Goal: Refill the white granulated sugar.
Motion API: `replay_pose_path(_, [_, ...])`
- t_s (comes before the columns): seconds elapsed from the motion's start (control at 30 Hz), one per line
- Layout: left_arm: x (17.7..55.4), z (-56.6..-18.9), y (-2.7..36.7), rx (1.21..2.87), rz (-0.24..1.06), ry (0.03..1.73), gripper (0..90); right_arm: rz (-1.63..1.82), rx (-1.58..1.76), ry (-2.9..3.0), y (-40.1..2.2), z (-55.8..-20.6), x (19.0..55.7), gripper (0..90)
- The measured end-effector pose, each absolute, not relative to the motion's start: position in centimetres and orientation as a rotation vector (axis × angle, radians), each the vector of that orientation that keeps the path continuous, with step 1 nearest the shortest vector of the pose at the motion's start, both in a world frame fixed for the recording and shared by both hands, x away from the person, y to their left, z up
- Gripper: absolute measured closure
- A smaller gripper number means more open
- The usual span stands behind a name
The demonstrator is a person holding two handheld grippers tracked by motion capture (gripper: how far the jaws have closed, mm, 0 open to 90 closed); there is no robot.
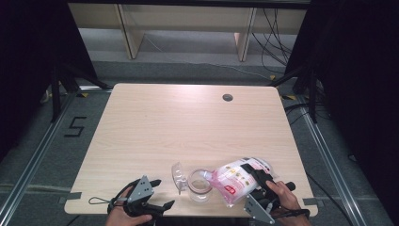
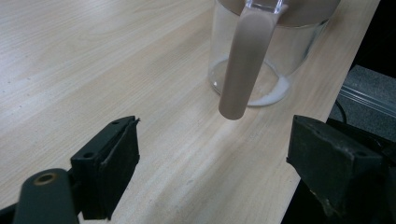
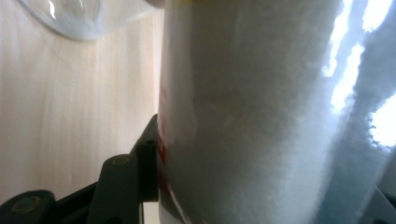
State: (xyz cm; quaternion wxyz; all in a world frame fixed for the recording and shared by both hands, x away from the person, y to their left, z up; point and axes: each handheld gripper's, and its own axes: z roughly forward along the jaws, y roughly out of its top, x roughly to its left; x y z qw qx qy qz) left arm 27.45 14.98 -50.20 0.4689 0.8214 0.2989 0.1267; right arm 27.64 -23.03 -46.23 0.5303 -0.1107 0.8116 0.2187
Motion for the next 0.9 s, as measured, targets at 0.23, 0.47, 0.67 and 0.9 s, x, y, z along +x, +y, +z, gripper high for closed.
replay_pose_path(0.23, [27.4,-50.2,14.9,2.011,0.307,0.733,16.1,0.503,-0.253,1.941,-23.1,-46.6,27.4,47.7])
replay_pose_path(0.47, [27.5,-50.3,14.9,2.012,0.308,0.733,16.1,0.460,-0.289,1.913,-22.9,-46.4,27.3,47.8])
replay_pose_path(0.67, [27.5,-50.3,14.9,2.019,0.313,0.726,16.1,0.441,-0.304,1.801,-22.4,-46.8,27.4,47.9])
replay_pose_path(0.9, [27.6,-50.2,15.0,2.026,0.323,0.706,16.1,0.416,-0.334,1.770,-22.2,-46.8,27.2,48.0])
